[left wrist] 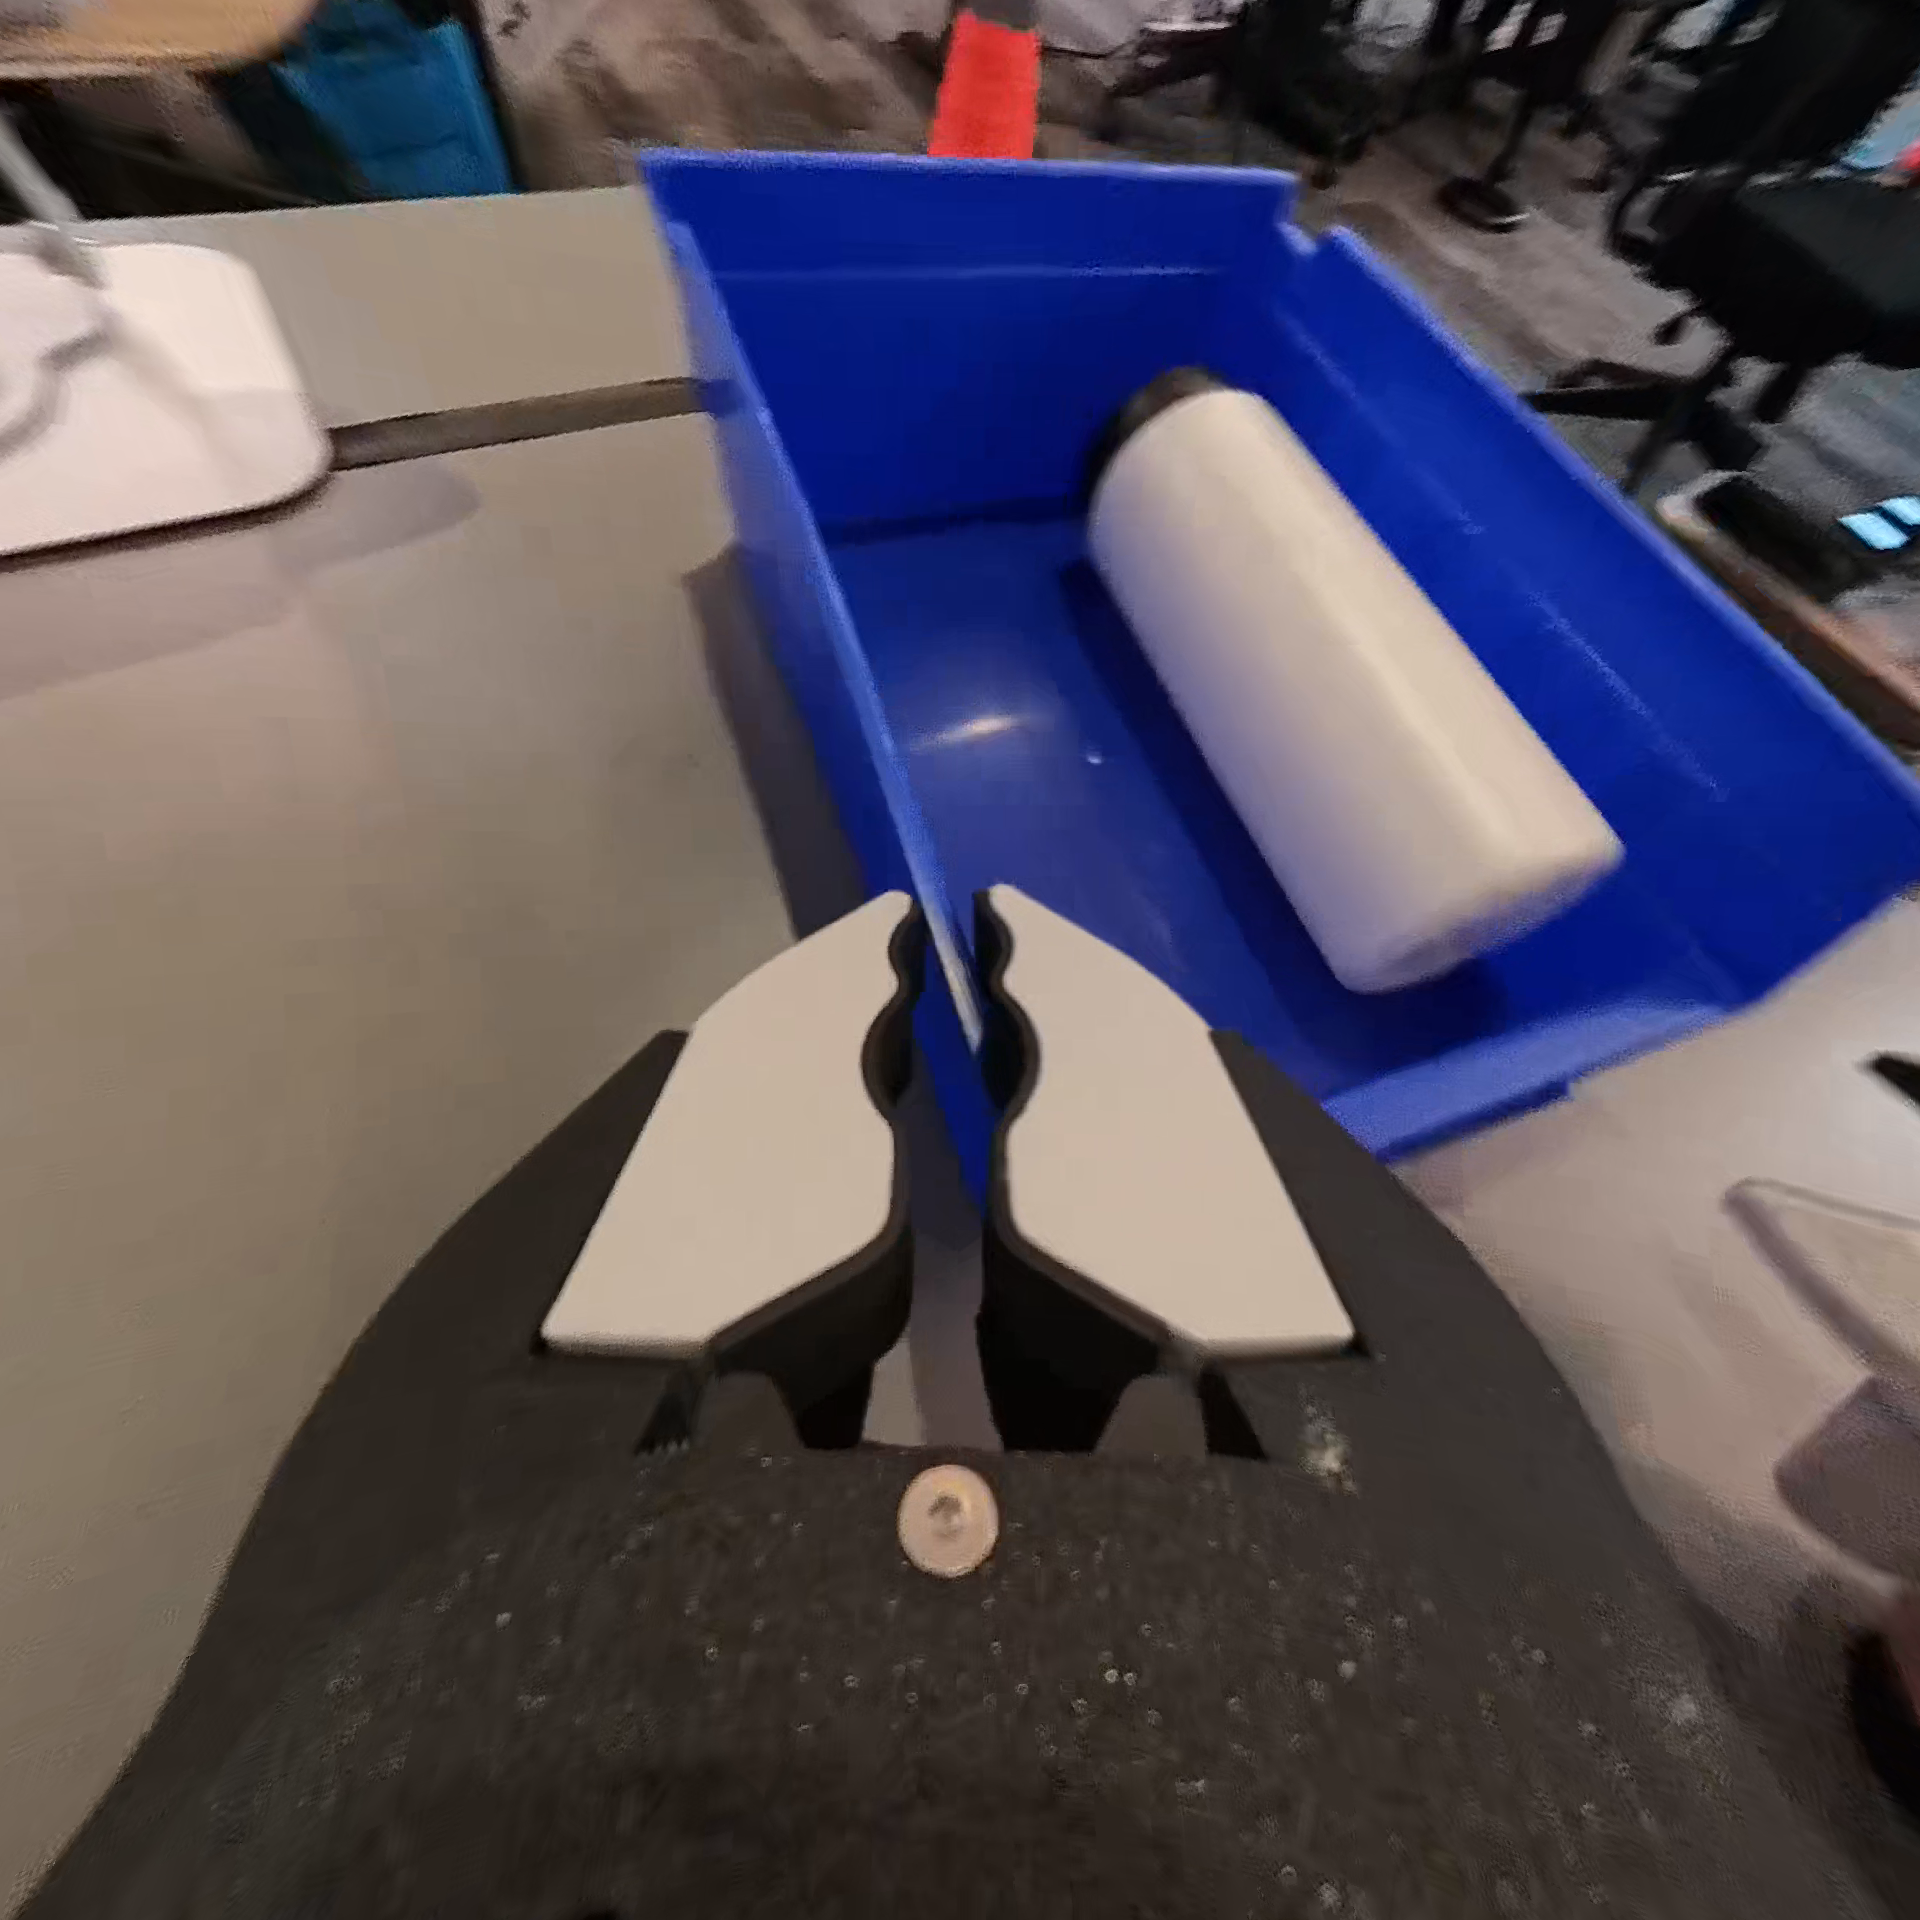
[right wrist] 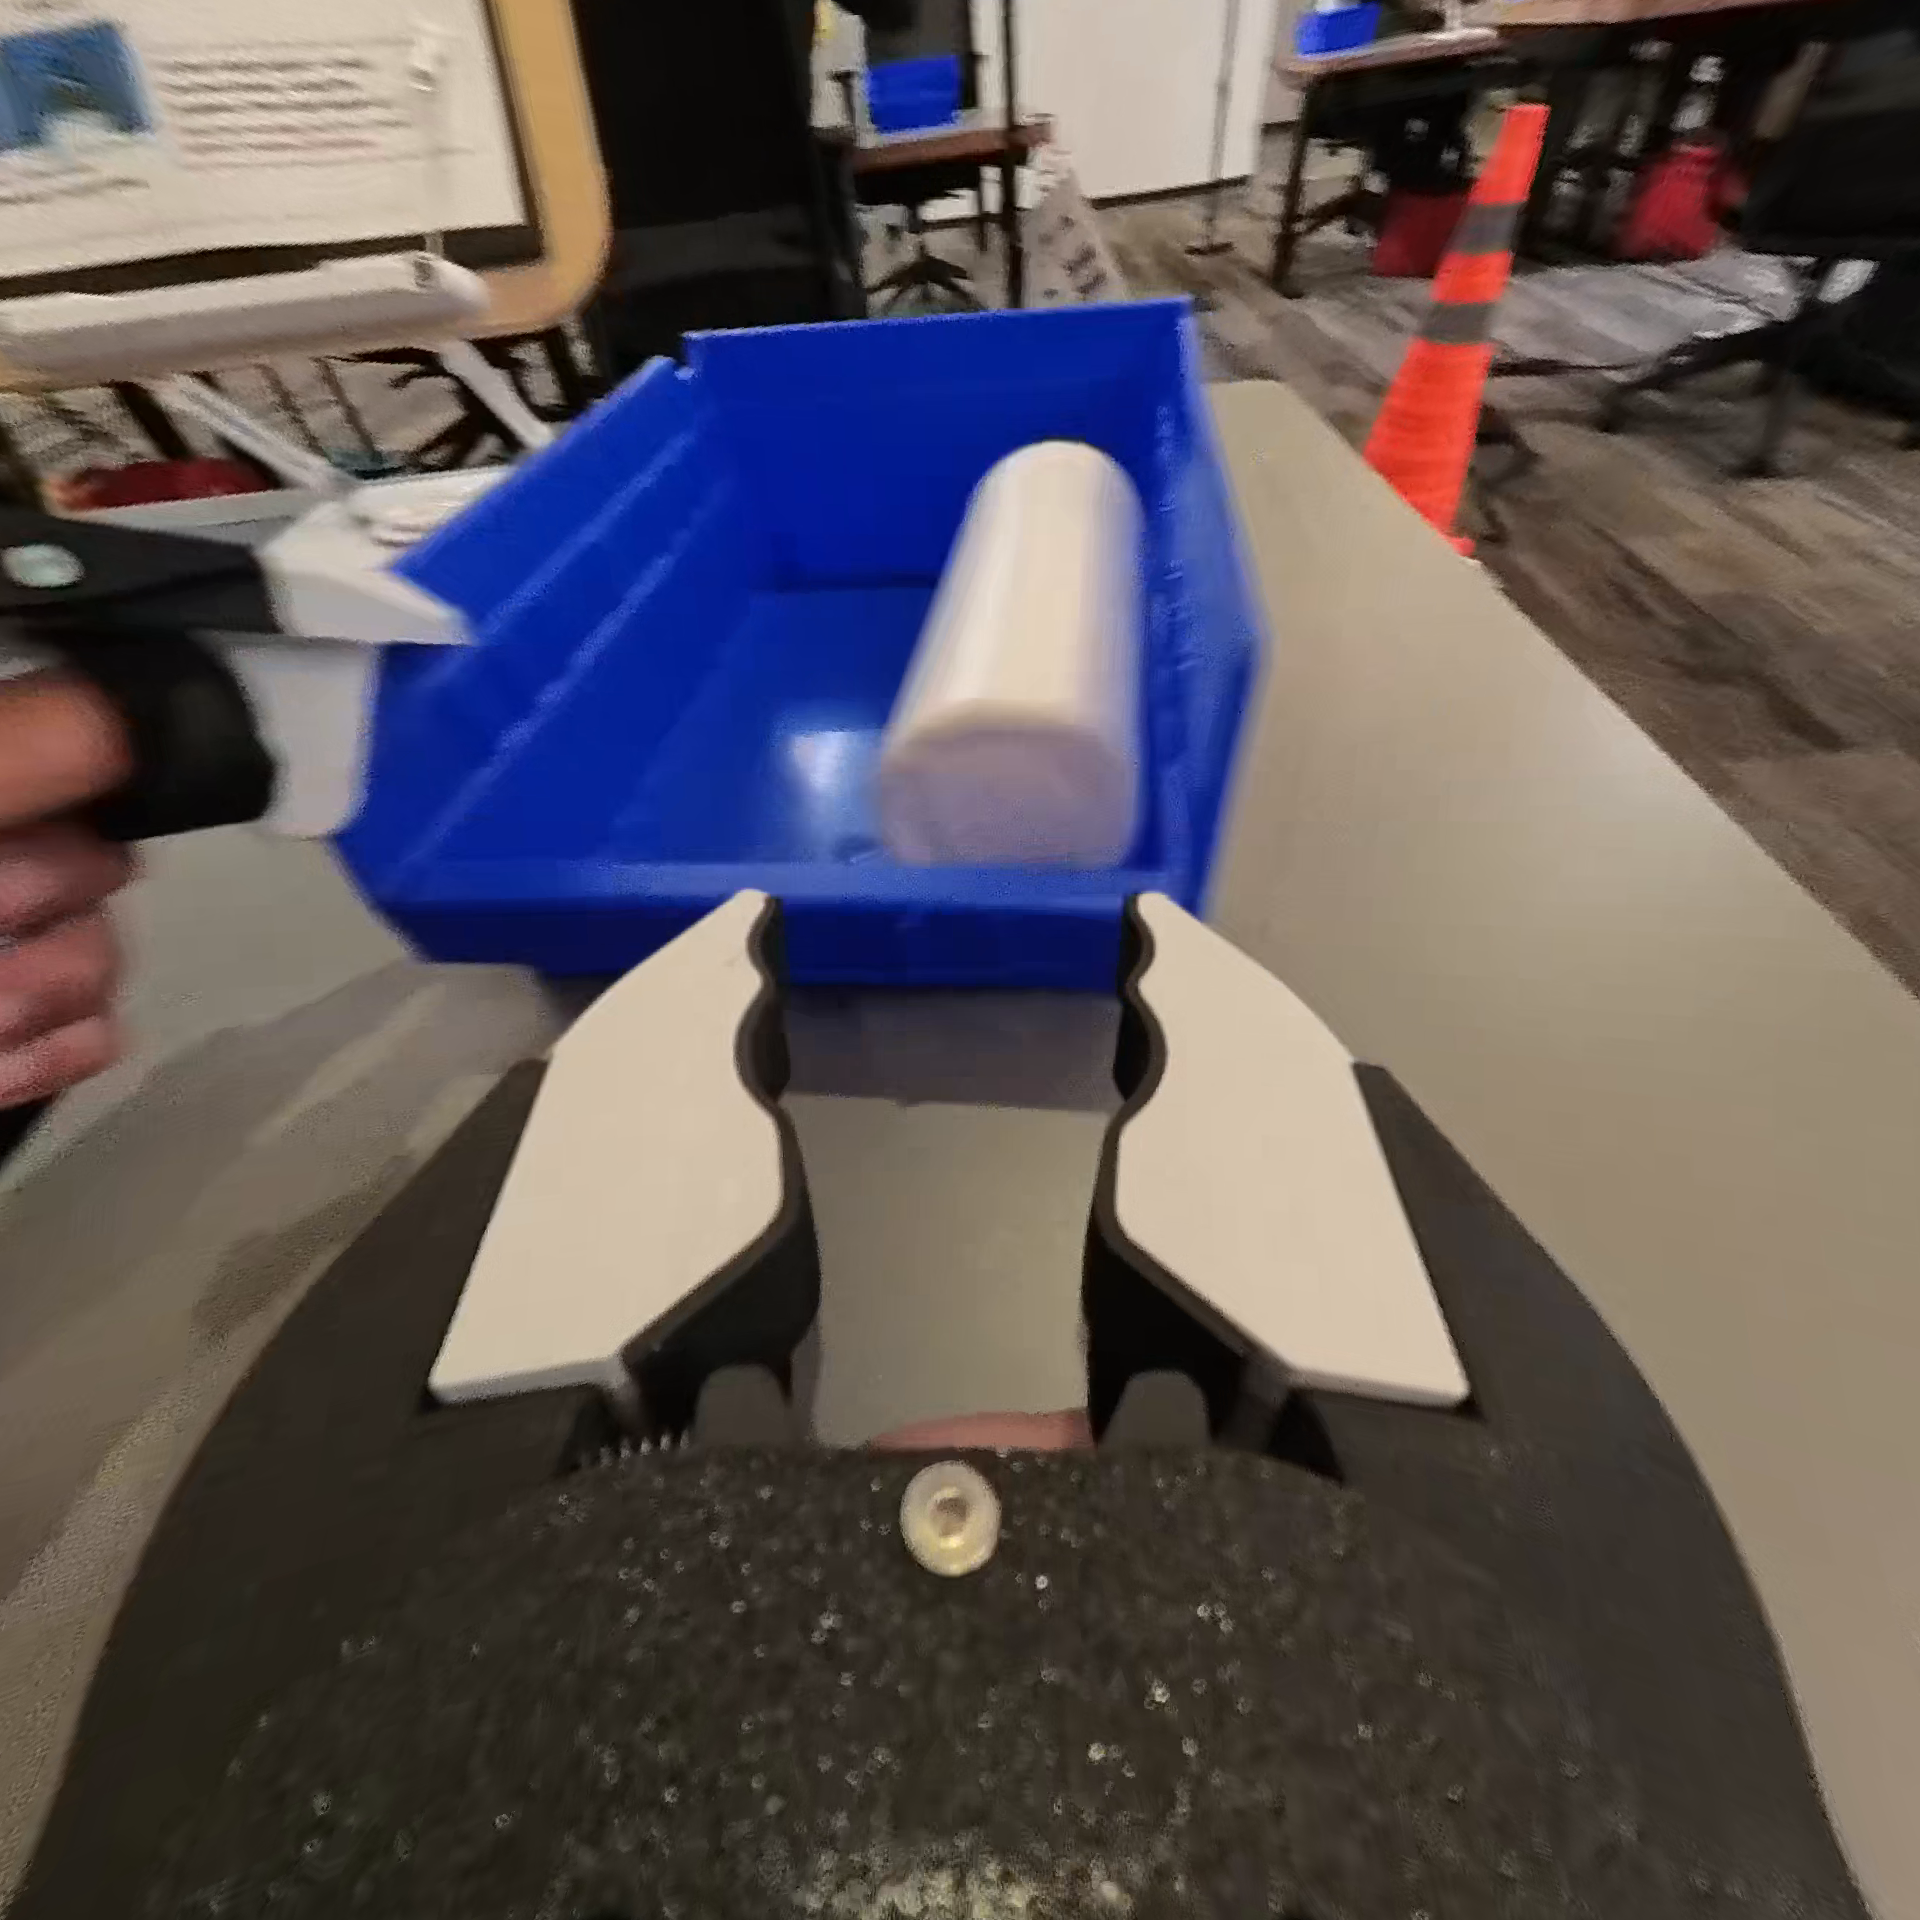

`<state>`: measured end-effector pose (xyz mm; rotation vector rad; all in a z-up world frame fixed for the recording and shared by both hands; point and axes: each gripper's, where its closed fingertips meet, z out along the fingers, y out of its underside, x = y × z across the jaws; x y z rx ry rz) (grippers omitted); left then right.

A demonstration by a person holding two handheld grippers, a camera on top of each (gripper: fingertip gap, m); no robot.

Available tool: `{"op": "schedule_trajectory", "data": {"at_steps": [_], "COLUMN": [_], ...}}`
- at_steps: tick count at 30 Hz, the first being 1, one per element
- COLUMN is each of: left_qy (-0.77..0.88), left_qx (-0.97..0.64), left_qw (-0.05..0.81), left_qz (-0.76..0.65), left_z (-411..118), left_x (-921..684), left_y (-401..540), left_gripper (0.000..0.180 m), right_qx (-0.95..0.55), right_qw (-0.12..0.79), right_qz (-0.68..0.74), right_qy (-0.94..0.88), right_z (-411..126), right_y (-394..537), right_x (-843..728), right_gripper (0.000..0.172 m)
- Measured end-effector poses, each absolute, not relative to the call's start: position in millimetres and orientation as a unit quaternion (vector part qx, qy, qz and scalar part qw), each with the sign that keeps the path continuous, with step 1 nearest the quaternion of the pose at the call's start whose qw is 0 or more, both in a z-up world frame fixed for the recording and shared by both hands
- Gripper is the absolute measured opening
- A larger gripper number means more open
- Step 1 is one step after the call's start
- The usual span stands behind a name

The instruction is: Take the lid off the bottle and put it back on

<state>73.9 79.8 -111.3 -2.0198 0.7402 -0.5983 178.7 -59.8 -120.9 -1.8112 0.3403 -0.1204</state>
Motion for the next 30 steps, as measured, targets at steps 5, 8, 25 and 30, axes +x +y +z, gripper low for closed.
{"op": "schedule_trajectory", "data": {"at_steps": [5,8,25,30], "left_qy": [0.288,0.289,0.233,0.206], "left_qx": [-0.82,-0.819,-0.801,-0.81], "left_qw": [0.436,0.427,0.519,0.523], "left_qz": [-0.236,-0.251,-0.183,-0.166], "left_z": [-111,-111,-87,-100], "left_x": [35,18,-177,-222], "left_y": [66,54,61,93], "left_gripper": [0.004,0.004,0.006,0.006], "right_qx": [-0.802,-0.811,-0.804,-0.814], "right_qw": [0.563,0.557,0.592,0.58], "right_qz": [-0.072,-0.031,0.008,0.015], "right_qy": [0.188,0.177,0.051,0.031], "right_z": [-133,-137,-110,-117], "right_y": [-61,-55,-2,37], "right_x": [190,174,6,-39], "right_gripper": [0.066,0.059,0.005,0.005]}}
